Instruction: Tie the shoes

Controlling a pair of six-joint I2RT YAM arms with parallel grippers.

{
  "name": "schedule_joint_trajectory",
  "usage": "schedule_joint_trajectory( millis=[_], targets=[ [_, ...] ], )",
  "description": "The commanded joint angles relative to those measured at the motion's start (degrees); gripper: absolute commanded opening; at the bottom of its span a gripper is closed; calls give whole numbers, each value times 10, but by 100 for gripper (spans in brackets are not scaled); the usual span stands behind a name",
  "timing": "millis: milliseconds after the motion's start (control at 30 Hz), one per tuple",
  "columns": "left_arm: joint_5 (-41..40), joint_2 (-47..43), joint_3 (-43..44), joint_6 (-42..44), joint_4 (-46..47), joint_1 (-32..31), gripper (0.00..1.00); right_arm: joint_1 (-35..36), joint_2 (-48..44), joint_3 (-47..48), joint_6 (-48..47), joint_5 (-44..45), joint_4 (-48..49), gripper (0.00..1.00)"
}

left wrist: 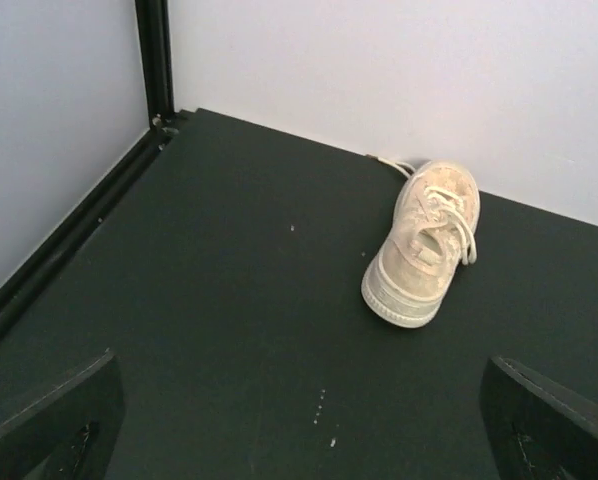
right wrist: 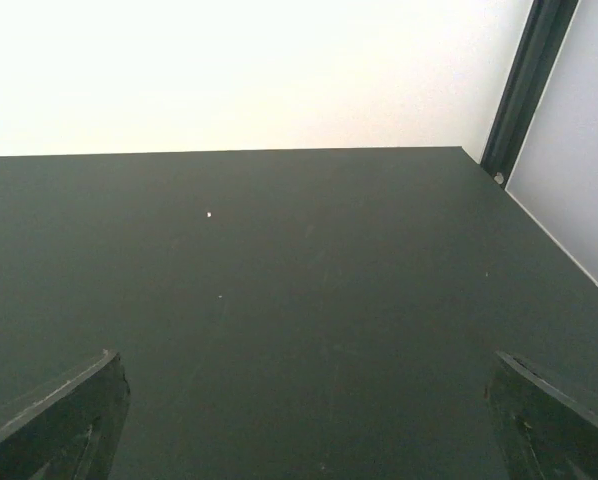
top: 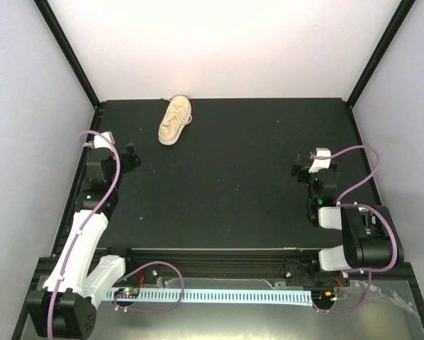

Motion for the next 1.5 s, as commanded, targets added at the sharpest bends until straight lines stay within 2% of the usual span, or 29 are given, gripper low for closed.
schedule_joint_trajectory(
  millis=[0,100,233,333,533,767,1000,1100,1233,1300,1333,1467],
  targets=[
    [49,14,14,-17,-18,-1,99,-2,-5,8,-10,2,36,100],
    [88,83,50,-1,-19,-9,99,-2,-5,8,-10,2,36,100],
    [120,235,196,1,-90,-22,99,-2,-5,7,-10,2,36,100],
    [165,375,280,-2,-99,-24,99,-2,-5,7,-9,2,37,100],
    [193,569,427,-13,-130,-25,99,-3,-5,7,-10,2,35,100],
    [210,721,560,-29,-160,-30,99,-3,-5,7,-10,2,36,100],
    [198,788,618,-41,-137,-30,97,-3,-5,8,-10,2,35,100],
    [205,806,637,-36,-140,-32,78,-4,-4,8,-10,1,35,100],
    [199,790,629,-26,-141,-35,37,-3,-5,8,-9,2,35,100],
    [180,754,599,-18,-130,-37,13,-3,-5,8,-10,1,35,100],
    [163,725,574,-12,-117,-39,4,-3,-5,8,-10,1,35,100],
    [126,591,459,27,-48,-55,2,-3,-8,7,0,29,37,100]
  ],
)
